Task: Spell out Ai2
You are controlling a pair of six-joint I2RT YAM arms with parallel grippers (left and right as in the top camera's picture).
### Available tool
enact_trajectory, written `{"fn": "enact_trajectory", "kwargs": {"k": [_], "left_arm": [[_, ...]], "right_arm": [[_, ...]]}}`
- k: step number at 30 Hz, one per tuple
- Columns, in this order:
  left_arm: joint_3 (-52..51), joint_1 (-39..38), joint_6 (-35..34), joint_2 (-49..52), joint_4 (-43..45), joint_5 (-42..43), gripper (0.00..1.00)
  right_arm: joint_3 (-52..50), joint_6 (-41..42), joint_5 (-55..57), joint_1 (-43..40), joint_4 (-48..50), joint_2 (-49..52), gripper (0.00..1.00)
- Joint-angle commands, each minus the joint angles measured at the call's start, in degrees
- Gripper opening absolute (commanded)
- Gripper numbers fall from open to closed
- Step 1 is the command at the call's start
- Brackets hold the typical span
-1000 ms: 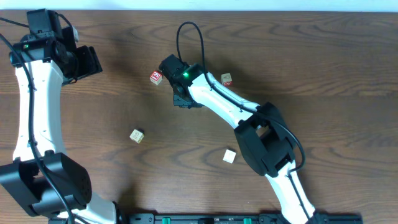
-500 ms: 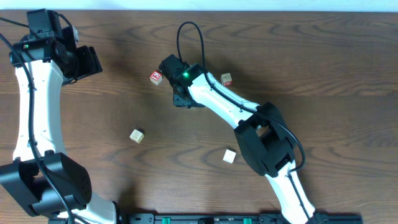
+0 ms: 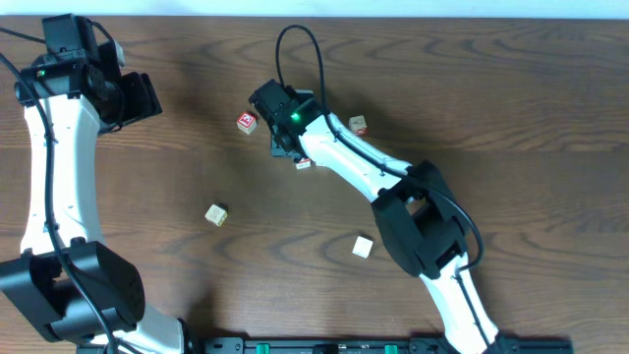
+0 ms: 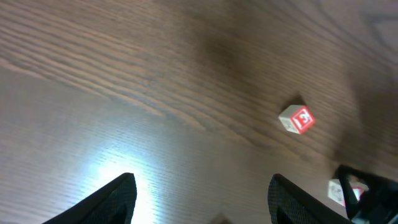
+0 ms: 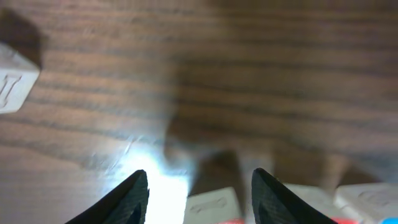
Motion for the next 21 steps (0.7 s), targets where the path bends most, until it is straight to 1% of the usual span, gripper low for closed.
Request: {"fn": "enact_trajectory", "kwargs": {"k": [1,2,3,4,6,8,9,10,11,12,14,15,16,18,21], "left_arm": [[0.17,-0.92,2.14,0.22,0.15,4.04,0.68],[0.17,-1.64,2.73,0.26,0.07,4.33,0.68],[0.07,-2.4,2.82,0.37,0.07,4.35,0.68],[-0.2,-3.37,2.8,0.42,0.22,4.39,0.68],[-1.07,-5.42,2.8,0.61,0.74,4.42,0.68],[-2.67,-7.54,2.71,0.74,1.75,5.2,0.67],[-4.37,-8.74,2.56,0.74,2.95,6.86,0.64],[-6.12,-9.73,2.56,0.74,4.13,8.87,0.61],[-7.78,-10.51,2.56,0.74,5.29,10.34,0.57],[-9.6,-11.23,2.56,0.74,6.6,11.5,0.5],[-13.62,-12.63,2.32,0.74,9.29,13.75,0.32],[-15.47,-13.2,2.29,0.74,10.69,15.47,0.13],[-17.55,-13.79,2.29,0.74,12.55,18.14,0.06],[-20.63,-14.78,2.34,0.74,15.67,22.45,0.06],[-23.54,-16.5,2.32,0.83,18.23,23.85,0.06]], "right_arm": [[3.85,-1.99,2.51,-2.45,-0.96,-1.05,0.43],[5.03,-1.99,2.51,-3.02,-2.1,-2.05,0.4],[6.01,-1.99,2.6,-3.61,-3.26,-2.95,0.4],[6.86,-2.1,2.69,-4.35,-4.63,-4.24,0.37],[7.23,-4.15,2.19,-6.12,-6.82,-7.17,0.35],[7.23,-6.95,-0.22,-8.28,-9.6,-9.7,0.29],[7.21,-8.76,-2.32,-9.86,-11.72,-10.97,0.18],[7.21,-10.19,-4.2,-11.32,-13.79,-11.82,0.05],[7.19,-11.47,-5.7,-12.55,-15.54,-12.24,0.01],[7.15,-12.7,-6.99,-13.73,-17.22,-12.61,0.01],[6.62,-16.74,-10.29,-16.37,-19.89,-12.72,0.01],[6.1,-18.47,-12.33,-17.68,-20.74,-12.72,0.01],[4.9,-20.28,-15.39,-19.15,-20.81,-12.72,0.01],[1.84,-22.45,-22.47,-22.05,-19.58,-12.72,0.01],[-4.26,-25.7,-34.42,-25.97,-15.21,-12.72,0.01]]}}
